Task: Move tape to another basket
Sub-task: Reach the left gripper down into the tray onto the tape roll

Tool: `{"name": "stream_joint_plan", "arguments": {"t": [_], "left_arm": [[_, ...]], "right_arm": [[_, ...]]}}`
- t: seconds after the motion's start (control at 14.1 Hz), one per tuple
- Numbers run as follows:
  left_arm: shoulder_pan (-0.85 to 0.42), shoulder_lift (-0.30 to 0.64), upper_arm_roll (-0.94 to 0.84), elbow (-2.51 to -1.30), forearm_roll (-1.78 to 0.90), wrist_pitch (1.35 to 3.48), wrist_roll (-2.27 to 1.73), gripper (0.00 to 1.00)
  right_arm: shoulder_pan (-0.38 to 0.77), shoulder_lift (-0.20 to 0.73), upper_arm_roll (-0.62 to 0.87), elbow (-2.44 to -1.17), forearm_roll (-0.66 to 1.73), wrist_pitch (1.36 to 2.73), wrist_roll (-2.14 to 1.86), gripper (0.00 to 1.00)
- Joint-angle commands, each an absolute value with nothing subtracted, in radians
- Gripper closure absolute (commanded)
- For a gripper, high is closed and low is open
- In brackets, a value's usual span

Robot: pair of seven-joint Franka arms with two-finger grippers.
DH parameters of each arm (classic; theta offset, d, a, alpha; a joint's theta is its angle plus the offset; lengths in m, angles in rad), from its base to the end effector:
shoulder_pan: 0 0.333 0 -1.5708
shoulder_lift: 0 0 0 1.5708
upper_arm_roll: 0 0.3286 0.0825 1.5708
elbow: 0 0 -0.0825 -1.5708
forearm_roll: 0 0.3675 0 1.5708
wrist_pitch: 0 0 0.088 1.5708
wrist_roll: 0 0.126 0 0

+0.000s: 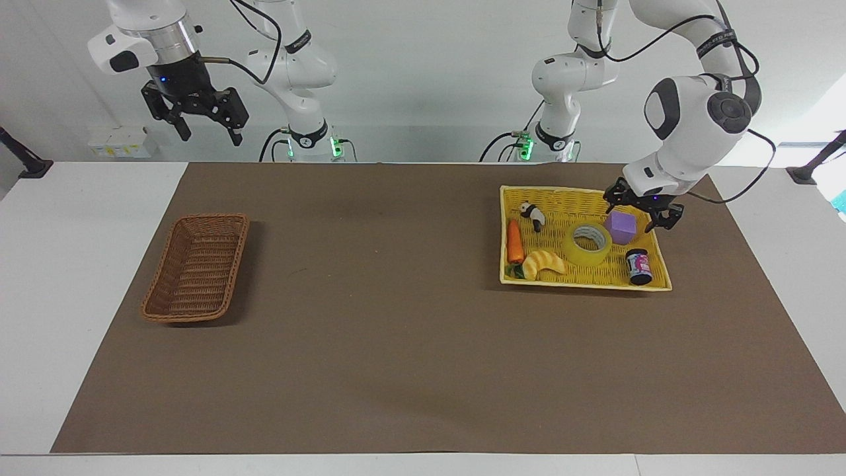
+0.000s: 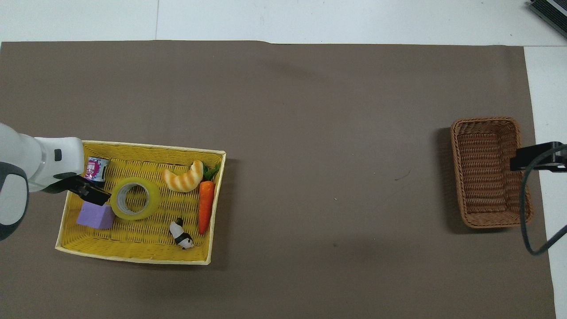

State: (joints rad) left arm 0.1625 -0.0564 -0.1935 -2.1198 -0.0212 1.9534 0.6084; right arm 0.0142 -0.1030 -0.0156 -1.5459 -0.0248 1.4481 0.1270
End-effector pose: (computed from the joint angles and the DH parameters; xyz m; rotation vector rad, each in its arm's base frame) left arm 0.5001 -0.0182 0.4292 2.9456 -0.9590 -0.1613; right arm 0.4909 -0.0046 0.6715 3.1122 -0.2048 0.0103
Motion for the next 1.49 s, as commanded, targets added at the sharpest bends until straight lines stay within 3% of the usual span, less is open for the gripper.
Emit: {"name": "stream_joint_plan", "arguments": {"t": [0.0,0.71,0.78,0.85,0.92,0.99,1.42], "left_arm": [[0.112,-0.005,-0.183,-2.210,-0.034,2.109,0.600,0.00],[0.118,0.044,-0.176,-2.295,-0.032,2.221,0.675,0.00],[0.120,0.043,-0.176,-2.304,-0.032,2.226,0.667,0.12],[0.120,0.037,-0.176,-2.313,-0.032,2.211,0.655,0.57],[0.121,0.032,-0.175,-2.321,-0.032,2.197,0.634,0.91],[0.121,0.034,-0.175,-2.312,-0.031,2.160,0.632,1.00],[0.124,0.038,-0.175,-2.192,-0.018,2.016,0.626,1.00]], "right_arm": [[0.005,-0.115,-0.014,-1.554,-0.015,1.442,0.133,0.00],[0.002,-0.117,-0.017,-1.555,-0.015,1.440,0.132,0.00],[0.002,-0.117,-0.017,-1.555,-0.015,1.440,0.132,0.00],[0.002,-0.117,-0.017,-1.555,-0.015,1.440,0.132,0.00],[0.002,-0.117,-0.017,-1.555,-0.015,1.440,0.132,0.00],[0.002,-0.117,-0.017,-1.555,-0.015,1.440,0.132,0.00],[0.000,-0.117,-0.018,-1.557,-0.015,1.439,0.132,0.00]]}}
